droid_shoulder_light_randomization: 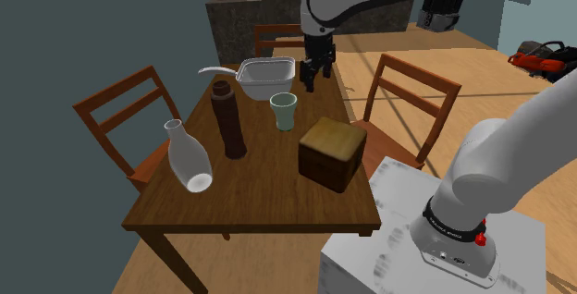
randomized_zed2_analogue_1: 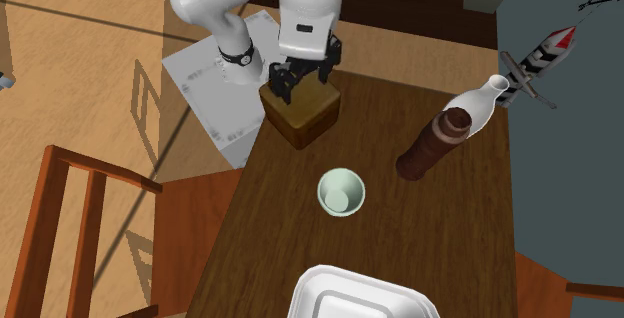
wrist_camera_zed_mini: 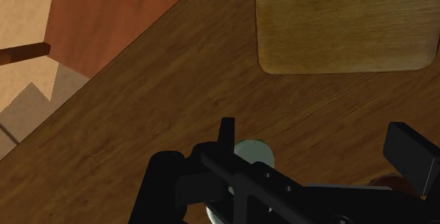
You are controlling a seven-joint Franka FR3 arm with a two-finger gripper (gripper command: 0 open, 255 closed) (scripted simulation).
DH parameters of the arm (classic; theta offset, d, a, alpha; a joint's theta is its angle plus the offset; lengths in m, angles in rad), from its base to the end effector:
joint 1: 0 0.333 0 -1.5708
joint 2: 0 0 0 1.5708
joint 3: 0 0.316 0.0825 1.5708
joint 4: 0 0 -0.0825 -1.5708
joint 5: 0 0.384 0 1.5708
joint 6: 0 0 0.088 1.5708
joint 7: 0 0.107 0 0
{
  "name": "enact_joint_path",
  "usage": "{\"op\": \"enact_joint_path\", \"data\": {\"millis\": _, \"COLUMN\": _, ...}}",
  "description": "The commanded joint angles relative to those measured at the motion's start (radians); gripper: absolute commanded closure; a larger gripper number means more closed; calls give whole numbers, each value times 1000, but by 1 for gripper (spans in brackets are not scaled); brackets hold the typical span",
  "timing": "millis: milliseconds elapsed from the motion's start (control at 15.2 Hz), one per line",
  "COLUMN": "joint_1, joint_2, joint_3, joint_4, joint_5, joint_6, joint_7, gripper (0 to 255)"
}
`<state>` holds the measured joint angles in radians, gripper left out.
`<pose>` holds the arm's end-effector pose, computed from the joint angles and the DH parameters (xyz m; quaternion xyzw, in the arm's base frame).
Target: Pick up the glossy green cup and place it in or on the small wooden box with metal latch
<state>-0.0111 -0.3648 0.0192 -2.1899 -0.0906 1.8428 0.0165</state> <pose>0.4467 -0.0027 0.5358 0.9988 0.0070 0.0093 0.0470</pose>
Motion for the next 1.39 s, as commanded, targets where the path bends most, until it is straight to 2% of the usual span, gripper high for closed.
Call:
{"op": "enact_joint_path", "data": {"millis": 0, "joint_1": 1, "joint_2": 75, "joint_3": 7, "joint_4": 31, "joint_5": -9, "joint_6": 32, "joint_7": 9, "gripper": 0}}
{"op": "enact_joint_path", "data": {"millis": 528, "joint_1": 6, "joint_2": 401, "joint_3": 25, "joint_4": 248, "joint_5": -57, "joint_6": 93, "joint_7": 41, "gripper": 0}}
{"op": "enact_joint_path", "data": {"millis": 990, "joint_1": 22, "joint_2": 697, "joint_3": 27, "joint_4": 512, "joint_5": -101, "joint_6": 80, "joint_7": 60, "gripper": 0}}
{"op": "enact_joint_path", "data": {"millis": 1320, "joint_1": 19, "joint_2": 724, "joint_3": 23, "joint_4": 491, "joint_5": -106, "joint_6": 127, "joint_7": 63, "gripper": 0}}
